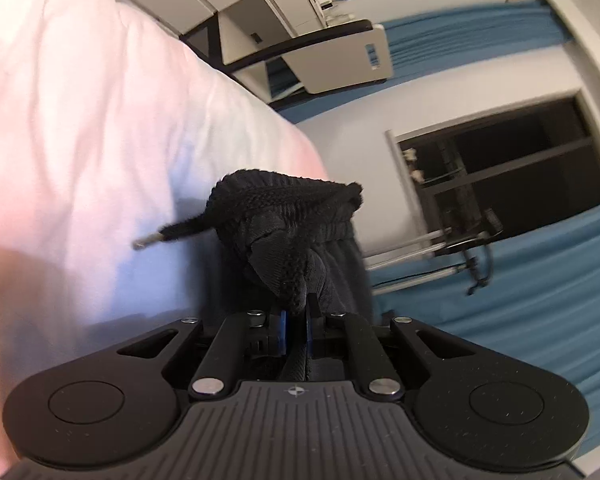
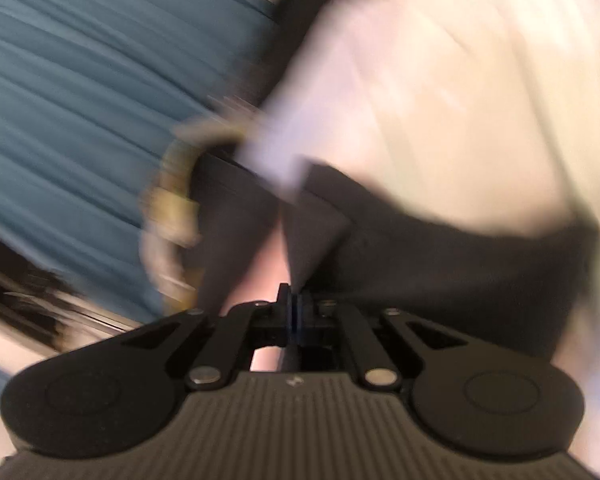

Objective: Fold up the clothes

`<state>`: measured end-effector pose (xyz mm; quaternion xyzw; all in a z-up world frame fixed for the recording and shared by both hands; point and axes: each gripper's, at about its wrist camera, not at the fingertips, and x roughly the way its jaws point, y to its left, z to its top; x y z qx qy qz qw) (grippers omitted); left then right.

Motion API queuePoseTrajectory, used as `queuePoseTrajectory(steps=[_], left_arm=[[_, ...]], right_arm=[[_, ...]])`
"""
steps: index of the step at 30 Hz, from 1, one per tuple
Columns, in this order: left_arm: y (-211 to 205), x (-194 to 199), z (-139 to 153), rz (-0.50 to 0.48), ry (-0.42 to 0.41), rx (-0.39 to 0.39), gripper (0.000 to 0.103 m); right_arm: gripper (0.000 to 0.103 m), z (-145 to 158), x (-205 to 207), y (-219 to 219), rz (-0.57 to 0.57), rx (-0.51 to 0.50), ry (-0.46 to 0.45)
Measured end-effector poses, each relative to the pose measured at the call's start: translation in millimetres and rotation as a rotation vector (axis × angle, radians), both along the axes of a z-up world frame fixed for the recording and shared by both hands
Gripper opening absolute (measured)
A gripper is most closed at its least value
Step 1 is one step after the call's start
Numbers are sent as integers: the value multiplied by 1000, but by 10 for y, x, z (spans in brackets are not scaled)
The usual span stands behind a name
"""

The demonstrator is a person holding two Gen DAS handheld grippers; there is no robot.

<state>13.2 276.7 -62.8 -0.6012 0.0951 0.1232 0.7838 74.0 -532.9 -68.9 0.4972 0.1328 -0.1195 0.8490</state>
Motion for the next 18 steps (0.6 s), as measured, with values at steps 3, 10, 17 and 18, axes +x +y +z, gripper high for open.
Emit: queuePoseTrajectory(steps=[3, 10, 17, 18], left_arm=[[11, -73, -22, 1, -58, -52, 9], [33, -214, -39, 17, 19, -58, 9], [16, -187, -40, 21, 75, -37, 10], [12, -179, -41, 22, 81, -36, 10]], right_arm=[[3, 552, -265, 212, 12, -177, -331], [4, -27, -1046, 55, -252, 224, 8], [18, -510, -1254, -158, -394, 464, 156], [39, -465, -1207, -158, -401, 423, 157]])
